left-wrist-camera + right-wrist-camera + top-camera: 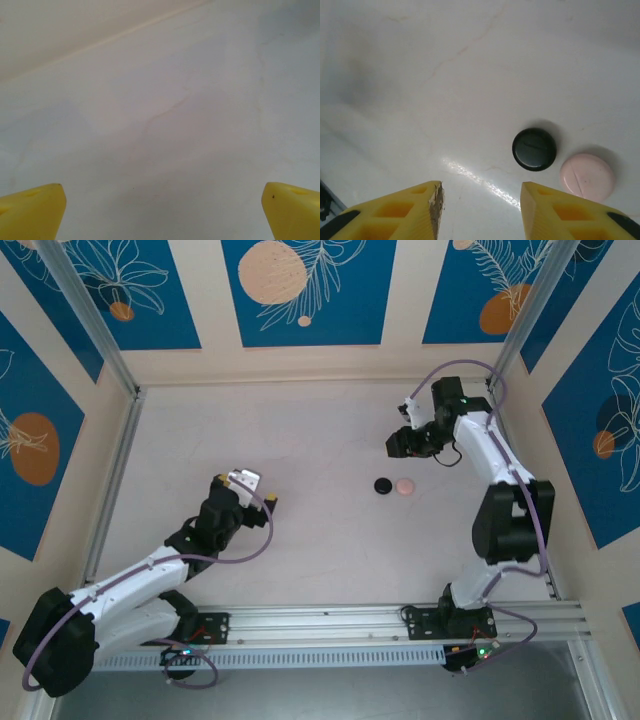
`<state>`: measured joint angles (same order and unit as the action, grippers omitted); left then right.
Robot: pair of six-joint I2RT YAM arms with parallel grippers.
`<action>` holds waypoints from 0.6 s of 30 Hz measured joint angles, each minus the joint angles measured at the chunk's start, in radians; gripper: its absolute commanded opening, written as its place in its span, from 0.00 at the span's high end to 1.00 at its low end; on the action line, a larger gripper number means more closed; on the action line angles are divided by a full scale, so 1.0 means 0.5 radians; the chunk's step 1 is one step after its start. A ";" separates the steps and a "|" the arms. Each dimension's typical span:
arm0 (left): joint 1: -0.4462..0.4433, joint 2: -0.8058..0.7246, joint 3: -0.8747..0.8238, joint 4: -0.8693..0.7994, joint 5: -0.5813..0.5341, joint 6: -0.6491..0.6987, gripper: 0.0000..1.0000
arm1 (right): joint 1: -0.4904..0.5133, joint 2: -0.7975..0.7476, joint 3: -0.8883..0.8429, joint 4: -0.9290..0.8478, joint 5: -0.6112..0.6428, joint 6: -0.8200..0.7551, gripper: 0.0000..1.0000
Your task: Insert wireless bluetooth earbuds into charging case
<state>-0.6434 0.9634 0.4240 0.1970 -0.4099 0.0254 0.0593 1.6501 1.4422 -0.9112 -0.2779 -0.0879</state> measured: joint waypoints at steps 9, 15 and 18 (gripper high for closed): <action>0.292 -0.021 0.008 0.014 -0.282 0.000 0.00 | -0.007 -0.665 -0.932 0.947 0.094 0.146 0.01; 0.484 0.169 0.000 0.144 -0.346 -0.015 0.00 | -0.022 -0.800 -1.523 1.653 0.264 0.224 0.01; 0.562 0.259 -0.061 0.322 -0.372 -0.021 0.00 | -0.034 -0.819 -1.755 1.958 0.333 0.244 0.01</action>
<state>-0.3622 1.0927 0.3935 0.3580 -0.5961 0.0151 0.0425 1.2404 0.5648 0.0681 -0.1112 0.0341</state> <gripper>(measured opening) 0.994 0.991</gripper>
